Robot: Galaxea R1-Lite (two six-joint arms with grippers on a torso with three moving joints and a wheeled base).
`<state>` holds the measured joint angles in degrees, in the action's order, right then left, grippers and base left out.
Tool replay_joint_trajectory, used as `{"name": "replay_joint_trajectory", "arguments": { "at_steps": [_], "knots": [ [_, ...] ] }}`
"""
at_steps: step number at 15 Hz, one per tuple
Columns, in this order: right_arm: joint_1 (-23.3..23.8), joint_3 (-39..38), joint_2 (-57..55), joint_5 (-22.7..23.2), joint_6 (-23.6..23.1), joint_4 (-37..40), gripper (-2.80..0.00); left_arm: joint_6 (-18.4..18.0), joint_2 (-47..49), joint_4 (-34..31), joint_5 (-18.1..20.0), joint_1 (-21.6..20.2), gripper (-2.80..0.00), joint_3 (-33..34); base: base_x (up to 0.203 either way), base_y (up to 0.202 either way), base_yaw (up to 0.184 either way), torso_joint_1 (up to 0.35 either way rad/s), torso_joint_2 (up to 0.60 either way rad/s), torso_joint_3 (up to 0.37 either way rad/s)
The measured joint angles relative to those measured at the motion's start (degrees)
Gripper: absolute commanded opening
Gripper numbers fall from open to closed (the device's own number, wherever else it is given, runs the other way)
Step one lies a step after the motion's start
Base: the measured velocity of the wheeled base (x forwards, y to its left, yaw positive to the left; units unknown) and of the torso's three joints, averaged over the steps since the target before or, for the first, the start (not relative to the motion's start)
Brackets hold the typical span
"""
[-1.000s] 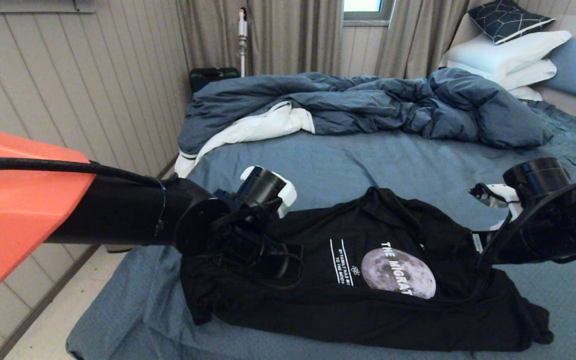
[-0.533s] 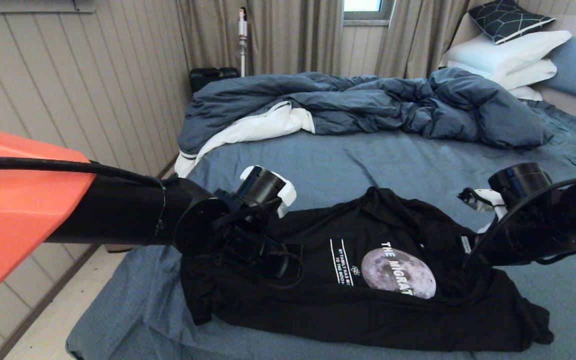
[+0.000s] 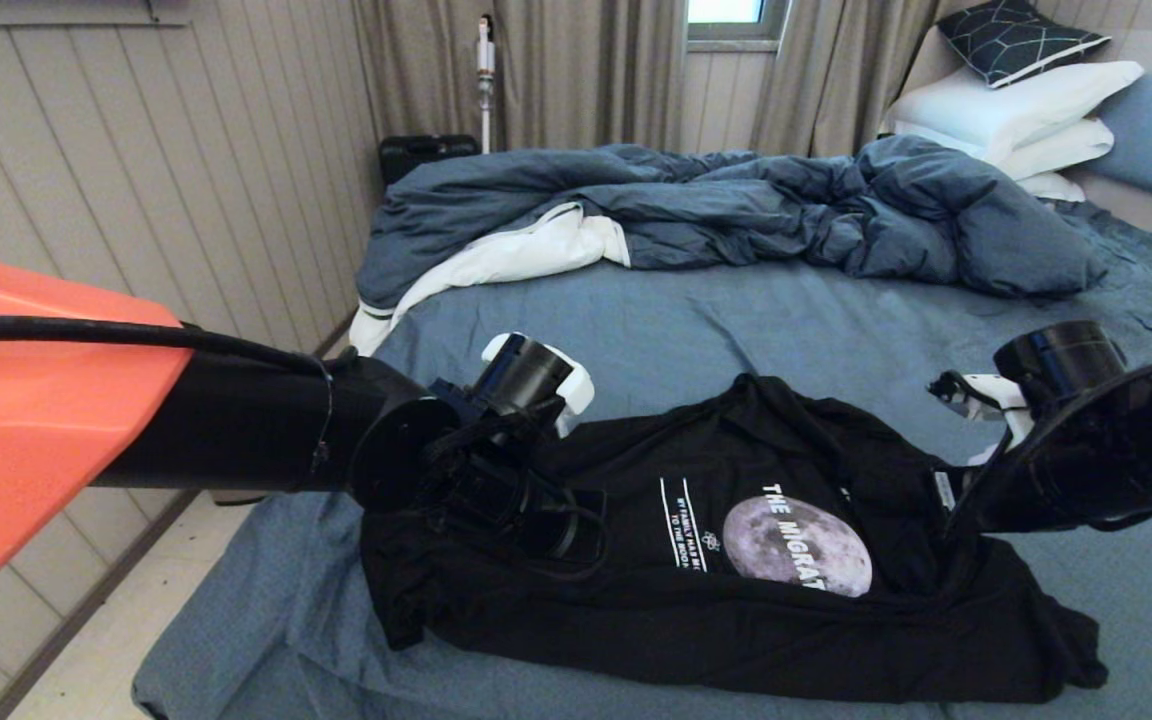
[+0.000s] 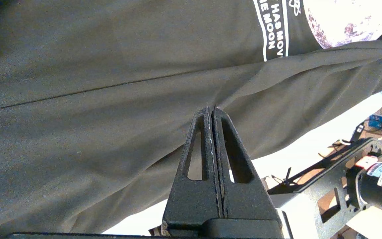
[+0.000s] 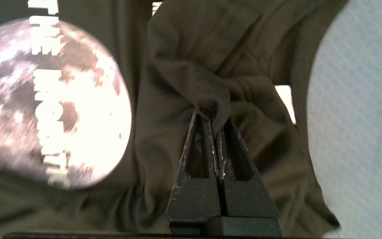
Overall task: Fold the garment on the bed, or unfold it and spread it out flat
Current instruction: Unford the black T-shirt
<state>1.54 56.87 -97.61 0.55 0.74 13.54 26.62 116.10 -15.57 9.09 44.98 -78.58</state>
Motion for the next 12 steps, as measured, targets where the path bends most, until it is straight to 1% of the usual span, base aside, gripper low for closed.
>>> {"name": "replay_joint_trajectory", "arguments": {
  "at_steps": [4,7,10,12],
  "knots": [
    [0.1,-4.5,6.8,0.0,-0.2,0.5,-2.8,0.3,-0.1,0.0,0.0,0.1,-2.8,-0.1,0.0,0.0,0.0,0.0,0.0,0.0],
    [0.3,-8.8,13.2,0.1,-0.3,2.9,-2.8,0.4,-0.3,0.0,0.0,0.4,-2.8,-0.1,0.0,0.0,0.0,0.0,0.0,0.0],
    [0.4,-12.3,20.3,0.4,-0.4,6.4,-2.8,0.4,-0.4,0.0,0.0,0.4,-2.8,-0.1,0.0,0.0,0.0,0.0,0.0,0.0],
    [0.4,-13.8,26.2,0.8,-0.5,10.8,-2.8,0.4,-0.4,0.0,0.0,0.5,-2.8,0.0,0.0,0.0,0.0,0.0,0.0,0.0]
  ]
}}
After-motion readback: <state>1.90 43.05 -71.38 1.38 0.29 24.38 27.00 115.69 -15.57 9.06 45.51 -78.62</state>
